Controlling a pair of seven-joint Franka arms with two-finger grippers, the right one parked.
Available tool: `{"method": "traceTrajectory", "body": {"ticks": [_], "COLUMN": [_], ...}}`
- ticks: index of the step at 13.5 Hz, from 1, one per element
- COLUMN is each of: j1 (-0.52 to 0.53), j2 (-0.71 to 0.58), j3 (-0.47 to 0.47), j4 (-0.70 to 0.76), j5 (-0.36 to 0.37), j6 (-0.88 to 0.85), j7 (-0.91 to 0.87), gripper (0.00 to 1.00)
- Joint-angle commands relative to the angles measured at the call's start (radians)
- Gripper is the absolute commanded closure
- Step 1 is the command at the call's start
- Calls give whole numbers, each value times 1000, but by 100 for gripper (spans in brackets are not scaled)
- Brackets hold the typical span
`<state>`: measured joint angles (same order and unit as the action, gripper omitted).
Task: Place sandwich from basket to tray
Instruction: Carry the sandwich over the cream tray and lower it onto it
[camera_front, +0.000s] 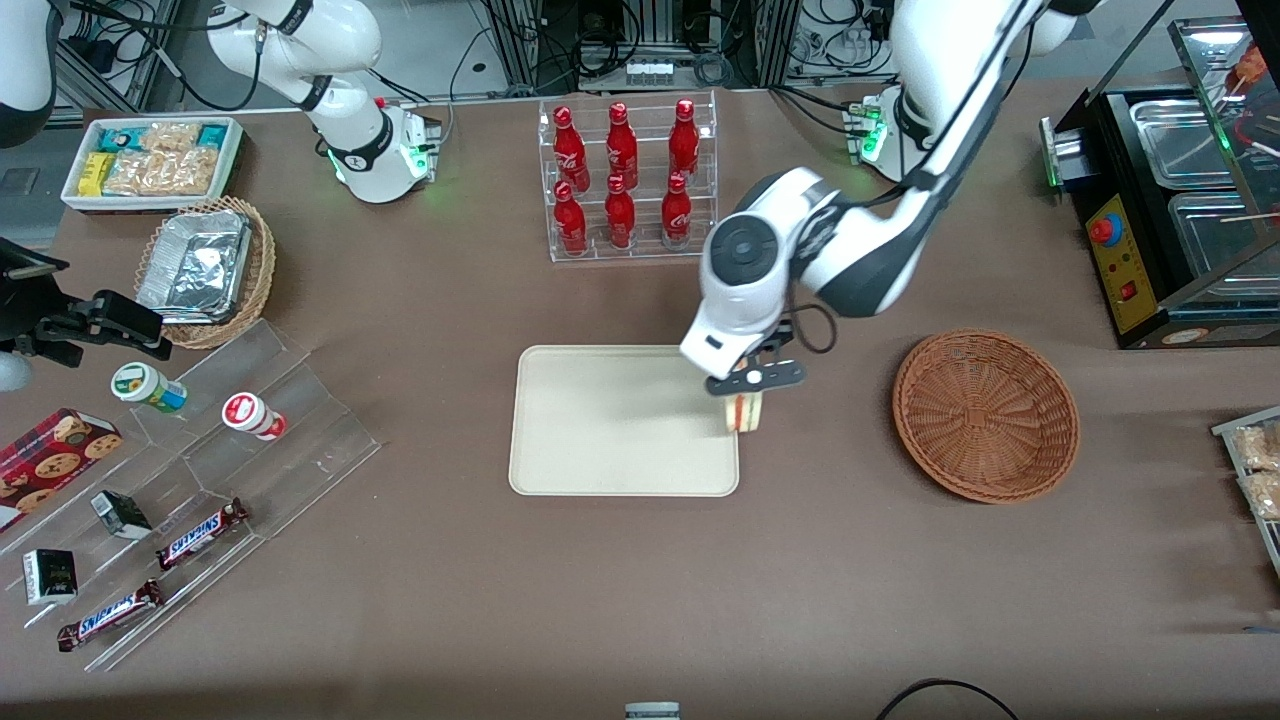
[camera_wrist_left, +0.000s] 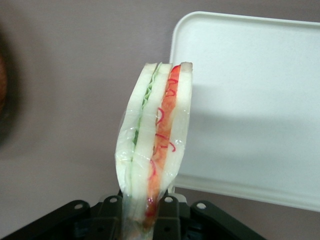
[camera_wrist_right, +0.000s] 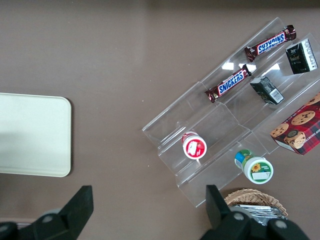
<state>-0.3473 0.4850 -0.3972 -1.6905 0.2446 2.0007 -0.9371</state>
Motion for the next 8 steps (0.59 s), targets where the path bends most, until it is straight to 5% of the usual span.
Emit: {"method": "traceTrajectory", "body": {"ticks": [1,8], "j1": [-24,-58], "j2": [84,150], "j3": [9,11], "j4": [54,57], "j5": [51,119], "j6": [79,162], "j7": [-54,-123], "gripper": [78,78]}}
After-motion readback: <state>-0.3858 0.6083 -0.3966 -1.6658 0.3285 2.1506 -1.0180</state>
